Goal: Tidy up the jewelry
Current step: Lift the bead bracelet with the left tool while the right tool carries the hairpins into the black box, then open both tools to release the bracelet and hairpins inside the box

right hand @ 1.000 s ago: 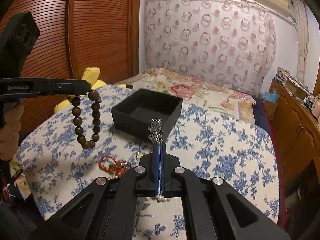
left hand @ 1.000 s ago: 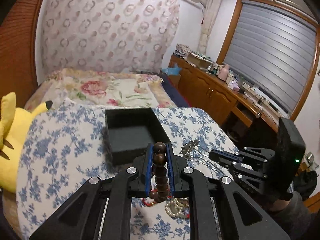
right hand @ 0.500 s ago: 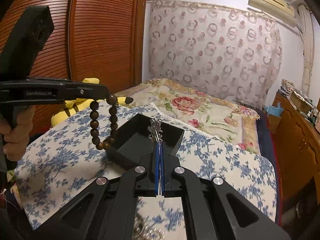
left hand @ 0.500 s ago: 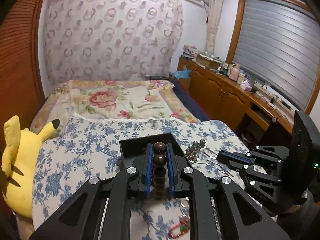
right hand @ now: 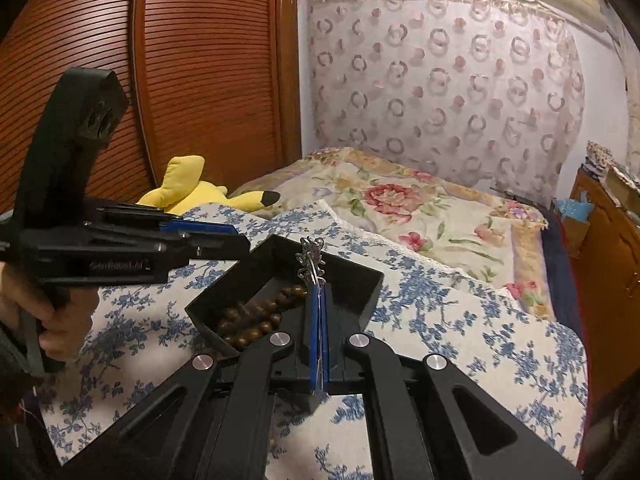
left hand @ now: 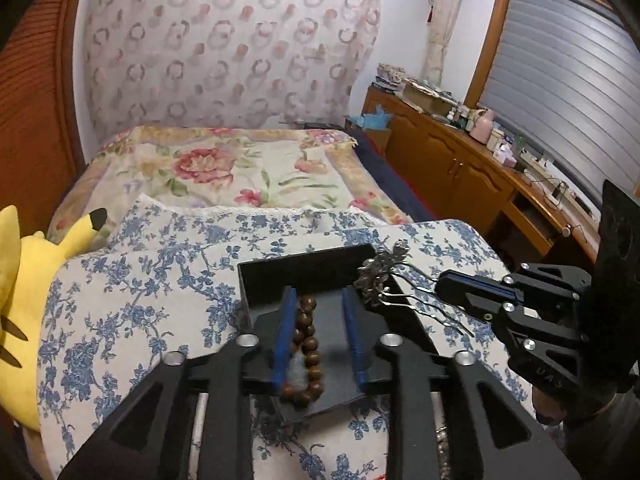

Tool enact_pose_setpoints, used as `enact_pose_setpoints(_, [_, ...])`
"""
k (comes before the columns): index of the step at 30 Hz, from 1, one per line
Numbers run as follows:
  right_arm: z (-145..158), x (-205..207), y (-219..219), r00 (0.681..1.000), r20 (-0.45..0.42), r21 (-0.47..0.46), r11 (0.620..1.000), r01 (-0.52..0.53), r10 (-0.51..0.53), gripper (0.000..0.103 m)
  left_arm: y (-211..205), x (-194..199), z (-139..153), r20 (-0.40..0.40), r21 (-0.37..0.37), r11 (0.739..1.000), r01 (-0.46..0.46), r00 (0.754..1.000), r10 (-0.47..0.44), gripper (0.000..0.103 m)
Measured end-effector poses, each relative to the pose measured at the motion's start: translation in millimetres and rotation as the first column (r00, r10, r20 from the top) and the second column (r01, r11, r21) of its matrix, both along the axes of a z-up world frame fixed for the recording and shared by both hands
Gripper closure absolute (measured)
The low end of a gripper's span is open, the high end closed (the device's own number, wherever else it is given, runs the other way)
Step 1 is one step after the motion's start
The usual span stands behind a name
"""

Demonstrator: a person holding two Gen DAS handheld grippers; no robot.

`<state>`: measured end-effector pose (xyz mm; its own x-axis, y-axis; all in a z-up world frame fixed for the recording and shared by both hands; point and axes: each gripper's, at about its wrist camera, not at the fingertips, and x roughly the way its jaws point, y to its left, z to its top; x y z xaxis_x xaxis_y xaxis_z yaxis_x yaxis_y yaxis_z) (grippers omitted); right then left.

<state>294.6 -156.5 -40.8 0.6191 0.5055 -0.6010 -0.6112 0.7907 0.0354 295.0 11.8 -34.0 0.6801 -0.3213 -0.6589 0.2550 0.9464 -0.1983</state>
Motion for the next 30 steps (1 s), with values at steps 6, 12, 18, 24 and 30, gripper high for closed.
enact_pose_setpoints(6, [-8, 16, 13, 0.999, -0.051, -0.009, 1.000, -0.010, 0.010, 0.101, 9, -7, 5, 0.016, 0.030, 0.999, -0.029, 0.999, 0.029, 0.049])
enact_pose_setpoints(12, [-20, 31, 23, 0.994, -0.105, -0.019, 1.000, 0.021, -0.023, 0.101, 20, -19, 5, 0.070, 0.128, 0.987, -0.092, 0.994, 0.084, 0.024])
enact_pose_setpoints(18, [-29, 42, 34, 0.989, -0.147, -0.036, 0.999, 0.014, -0.019, 0.101, 30, -29, 0, 0.115, 0.149, 0.981, -0.127, 0.987, 0.110, 0.010])
enact_pose_setpoints(24, [-30, 48, 36, 0.988, -0.152, -0.048, 0.999, 0.019, -0.026, 0.099, 37, -36, -9, 0.097, 0.159, 0.980, -0.116, 0.990, 0.102, 0.008])
enact_pose_setpoints(30, [-17, 37, 22, 0.991, -0.134, -0.021, 1.000, 0.022, -0.025, 0.072, 34, -44, -17, 0.067, 0.137, 0.985, -0.103, 0.993, 0.094, 0.008])
